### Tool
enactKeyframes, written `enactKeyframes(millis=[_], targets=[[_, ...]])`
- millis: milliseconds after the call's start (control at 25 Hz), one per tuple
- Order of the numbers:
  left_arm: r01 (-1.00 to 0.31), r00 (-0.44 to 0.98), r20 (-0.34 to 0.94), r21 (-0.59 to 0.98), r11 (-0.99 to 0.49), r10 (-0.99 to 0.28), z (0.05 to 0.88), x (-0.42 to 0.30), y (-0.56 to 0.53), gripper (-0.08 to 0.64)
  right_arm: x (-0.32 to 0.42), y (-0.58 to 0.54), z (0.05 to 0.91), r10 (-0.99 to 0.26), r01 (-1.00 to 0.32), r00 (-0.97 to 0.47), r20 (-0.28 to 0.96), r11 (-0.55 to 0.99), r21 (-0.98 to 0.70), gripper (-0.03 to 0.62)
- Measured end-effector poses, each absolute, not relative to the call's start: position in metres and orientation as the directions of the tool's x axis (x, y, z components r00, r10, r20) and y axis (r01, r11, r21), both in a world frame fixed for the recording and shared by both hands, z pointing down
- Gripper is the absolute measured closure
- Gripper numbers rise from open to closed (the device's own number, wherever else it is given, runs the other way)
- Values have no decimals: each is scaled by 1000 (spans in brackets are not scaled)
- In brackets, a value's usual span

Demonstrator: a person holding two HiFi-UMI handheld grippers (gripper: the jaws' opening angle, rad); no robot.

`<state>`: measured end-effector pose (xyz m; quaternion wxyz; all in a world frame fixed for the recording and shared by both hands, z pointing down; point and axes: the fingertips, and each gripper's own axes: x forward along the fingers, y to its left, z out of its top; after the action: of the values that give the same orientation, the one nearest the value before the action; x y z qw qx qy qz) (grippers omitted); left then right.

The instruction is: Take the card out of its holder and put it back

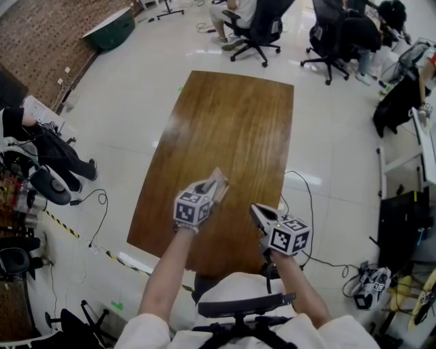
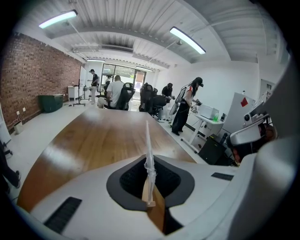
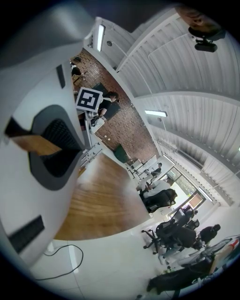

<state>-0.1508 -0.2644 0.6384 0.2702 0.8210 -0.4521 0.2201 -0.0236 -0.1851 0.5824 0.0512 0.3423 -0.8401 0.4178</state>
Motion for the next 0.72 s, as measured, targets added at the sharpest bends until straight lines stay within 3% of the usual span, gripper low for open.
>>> enactKeyframes(millis=[240, 720], targets=[[-850, 523, 612, 323, -416, -593, 643, -158, -266, 548, -28, -185, 585, -522, -606, -769, 369, 415, -678, 589], [-855, 500, 653, 264, -447, -569, 659, -152, -264, 546, -26, -191, 588, -531, -618, -758, 378, 400, -676, 589]])
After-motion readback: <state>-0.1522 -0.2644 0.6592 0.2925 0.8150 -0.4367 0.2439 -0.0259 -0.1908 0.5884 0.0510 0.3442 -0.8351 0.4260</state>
